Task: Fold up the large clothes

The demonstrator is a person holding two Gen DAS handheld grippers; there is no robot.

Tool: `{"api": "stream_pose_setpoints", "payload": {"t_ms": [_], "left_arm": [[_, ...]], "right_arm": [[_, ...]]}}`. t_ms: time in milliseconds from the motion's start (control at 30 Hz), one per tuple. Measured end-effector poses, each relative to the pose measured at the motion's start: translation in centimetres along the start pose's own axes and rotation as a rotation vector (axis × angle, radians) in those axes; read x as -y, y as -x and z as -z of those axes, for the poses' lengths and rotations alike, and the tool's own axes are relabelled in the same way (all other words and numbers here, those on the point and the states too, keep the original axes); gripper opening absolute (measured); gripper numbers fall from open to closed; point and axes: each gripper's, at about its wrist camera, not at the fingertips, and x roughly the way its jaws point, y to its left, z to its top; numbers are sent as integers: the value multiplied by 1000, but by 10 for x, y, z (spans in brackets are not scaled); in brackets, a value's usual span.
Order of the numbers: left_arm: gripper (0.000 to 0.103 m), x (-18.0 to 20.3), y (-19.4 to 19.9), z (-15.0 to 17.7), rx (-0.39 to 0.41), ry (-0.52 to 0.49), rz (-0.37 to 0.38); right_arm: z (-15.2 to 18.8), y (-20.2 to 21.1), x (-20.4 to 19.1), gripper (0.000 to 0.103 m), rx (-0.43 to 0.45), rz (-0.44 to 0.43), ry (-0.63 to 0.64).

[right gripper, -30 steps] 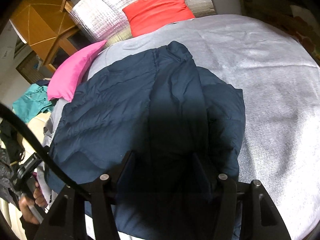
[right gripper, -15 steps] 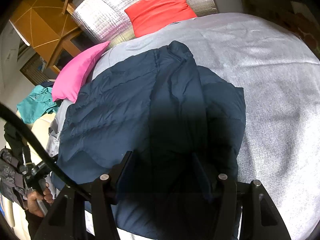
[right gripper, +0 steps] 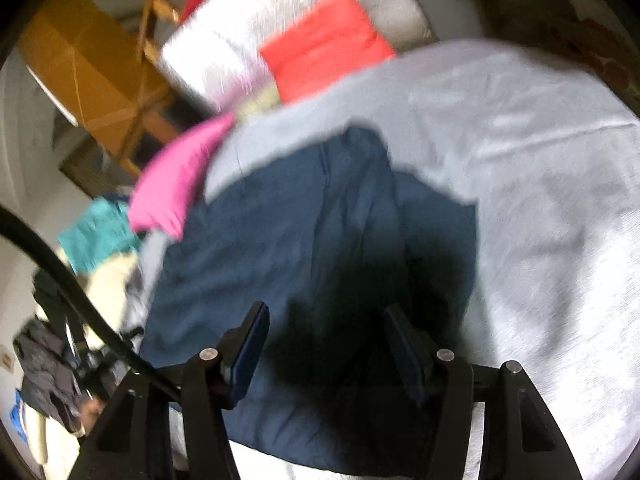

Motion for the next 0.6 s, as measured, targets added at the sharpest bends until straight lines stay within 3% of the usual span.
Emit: {"api": "stream_pose_setpoints", "payload": {"t_ms": [67, 133, 300, 500, 567, 600], "left_arm": [[85, 1, 6, -2, 25, 9, 61], [85, 2, 2, -2, 0, 17, 87], [85, -1, -19, 2, -127, 67, 140], [80, 3, -32, 16, -217, 114, 237], [66, 4, -34, 18, -225, 120, 252], [63, 4, -33, 18, -218, 122, 258]], "right_arm": [[-5, 13, 14, 64, 50, 13, -49], [-7, 15, 29, 64, 45, 26, -104], [-5, 6, 52, 66, -16, 38, -165], [8, -23, 48, 70, -117, -25, -186], [13, -28, 37, 60, -119, 19, -126], [15, -29, 27, 50, -105, 68, -59]]}}
